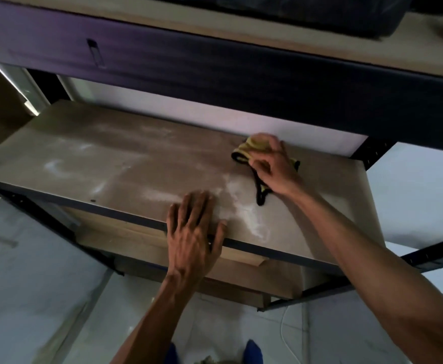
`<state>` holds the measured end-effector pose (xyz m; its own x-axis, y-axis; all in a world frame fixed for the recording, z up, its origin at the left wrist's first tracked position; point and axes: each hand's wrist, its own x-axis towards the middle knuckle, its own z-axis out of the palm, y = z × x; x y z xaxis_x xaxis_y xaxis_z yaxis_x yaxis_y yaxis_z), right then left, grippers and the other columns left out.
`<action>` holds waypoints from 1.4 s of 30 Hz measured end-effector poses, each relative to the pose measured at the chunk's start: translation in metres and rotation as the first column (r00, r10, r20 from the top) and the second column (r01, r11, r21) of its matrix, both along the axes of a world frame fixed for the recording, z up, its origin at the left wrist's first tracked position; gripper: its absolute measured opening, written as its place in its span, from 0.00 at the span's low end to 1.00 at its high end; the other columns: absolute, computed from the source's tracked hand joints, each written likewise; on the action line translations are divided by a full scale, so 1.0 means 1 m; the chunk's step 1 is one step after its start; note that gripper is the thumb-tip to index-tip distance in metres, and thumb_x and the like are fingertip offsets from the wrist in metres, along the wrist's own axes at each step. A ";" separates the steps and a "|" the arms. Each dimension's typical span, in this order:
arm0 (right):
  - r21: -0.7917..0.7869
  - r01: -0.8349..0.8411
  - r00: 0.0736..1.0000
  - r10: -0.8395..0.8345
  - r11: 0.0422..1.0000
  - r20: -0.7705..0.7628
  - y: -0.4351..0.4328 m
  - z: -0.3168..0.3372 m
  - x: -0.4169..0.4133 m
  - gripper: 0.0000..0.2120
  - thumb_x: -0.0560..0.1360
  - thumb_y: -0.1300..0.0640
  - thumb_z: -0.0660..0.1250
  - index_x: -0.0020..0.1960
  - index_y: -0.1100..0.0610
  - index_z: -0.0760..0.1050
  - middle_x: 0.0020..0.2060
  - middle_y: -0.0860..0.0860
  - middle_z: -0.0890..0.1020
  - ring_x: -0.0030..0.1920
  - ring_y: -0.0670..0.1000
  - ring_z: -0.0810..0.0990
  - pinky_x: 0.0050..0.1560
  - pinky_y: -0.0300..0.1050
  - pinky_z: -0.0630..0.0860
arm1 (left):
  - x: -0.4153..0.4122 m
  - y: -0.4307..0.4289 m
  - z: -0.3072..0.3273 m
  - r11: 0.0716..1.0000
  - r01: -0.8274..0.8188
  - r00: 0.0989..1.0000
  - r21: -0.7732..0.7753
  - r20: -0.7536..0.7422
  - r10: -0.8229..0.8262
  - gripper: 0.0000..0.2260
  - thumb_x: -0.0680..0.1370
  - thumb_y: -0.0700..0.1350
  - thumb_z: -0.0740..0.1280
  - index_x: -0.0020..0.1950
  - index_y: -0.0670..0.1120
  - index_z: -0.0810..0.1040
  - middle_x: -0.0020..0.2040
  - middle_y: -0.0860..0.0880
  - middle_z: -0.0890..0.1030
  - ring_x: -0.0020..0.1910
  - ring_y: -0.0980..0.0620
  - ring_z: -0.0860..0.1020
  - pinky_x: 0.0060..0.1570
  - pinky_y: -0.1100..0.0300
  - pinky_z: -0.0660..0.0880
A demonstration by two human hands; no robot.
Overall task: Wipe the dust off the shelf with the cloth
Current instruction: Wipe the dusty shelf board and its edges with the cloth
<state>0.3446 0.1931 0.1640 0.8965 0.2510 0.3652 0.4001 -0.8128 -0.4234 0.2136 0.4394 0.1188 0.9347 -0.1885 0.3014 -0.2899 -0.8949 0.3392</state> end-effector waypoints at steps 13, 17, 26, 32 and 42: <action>-0.149 -0.248 0.965 0.230 0.957 -0.124 0.028 -0.005 -0.041 0.15 0.80 0.48 0.63 0.64 0.49 0.78 0.70 0.47 0.68 0.69 0.52 0.67 0.73 0.50 0.64 | -0.006 0.002 -0.002 1.000 -0.016 1.000 -0.015 -0.008 0.016 0.30 0.83 0.64 0.49 0.80 0.51 0.62 0.80 0.48 0.64 0.81 0.46 0.57 0.77 0.41 0.57; -0.083 0.057 0.997 -0.052 0.995 0.060 0.030 0.002 0.006 0.10 0.80 0.51 0.65 0.56 0.52 0.82 0.69 0.56 0.69 0.67 0.59 0.68 0.68 0.47 0.64 | -0.005 0.002 -0.002 1.000 -0.016 1.000 -0.007 -0.011 0.016 0.29 0.83 0.64 0.50 0.80 0.50 0.62 0.80 0.48 0.65 0.81 0.46 0.58 0.76 0.41 0.58; -0.151 -0.106 0.985 0.082 0.983 -0.154 0.035 -0.004 0.001 0.13 0.80 0.50 0.64 0.57 0.54 0.83 0.69 0.52 0.75 0.70 0.54 0.72 0.71 0.53 0.61 | -0.005 0.002 -0.003 1.000 -0.012 0.999 -0.013 -0.034 0.012 0.30 0.83 0.65 0.49 0.80 0.50 0.62 0.80 0.49 0.65 0.81 0.46 0.57 0.76 0.41 0.58; -0.061 -0.228 0.946 0.206 0.972 -0.251 0.025 -0.005 -0.056 0.19 0.79 0.44 0.62 0.63 0.52 0.79 0.69 0.43 0.73 0.68 0.50 0.71 0.70 0.59 0.68 | -0.005 0.002 -0.003 1.000 -0.009 1.000 -0.026 0.001 0.009 0.31 0.82 0.65 0.49 0.80 0.49 0.63 0.79 0.49 0.66 0.80 0.47 0.58 0.77 0.41 0.57; -0.222 0.534 0.819 -0.564 0.816 -0.105 -0.012 -0.005 -0.128 0.23 0.78 0.40 0.54 0.62 0.50 0.80 0.66 0.55 0.71 0.62 0.59 0.71 0.61 0.51 0.71 | -0.002 0.027 -0.007 0.999 -0.052 0.996 -0.003 0.075 0.052 0.30 0.83 0.62 0.50 0.80 0.48 0.64 0.80 0.48 0.64 0.81 0.47 0.57 0.79 0.37 0.46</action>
<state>0.2166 0.1809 0.1591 0.9451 -0.2554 0.2040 -0.1959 -0.9421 -0.2722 0.2116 0.4668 0.1117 0.9179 -0.1401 0.3713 -0.2678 -0.9091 0.3191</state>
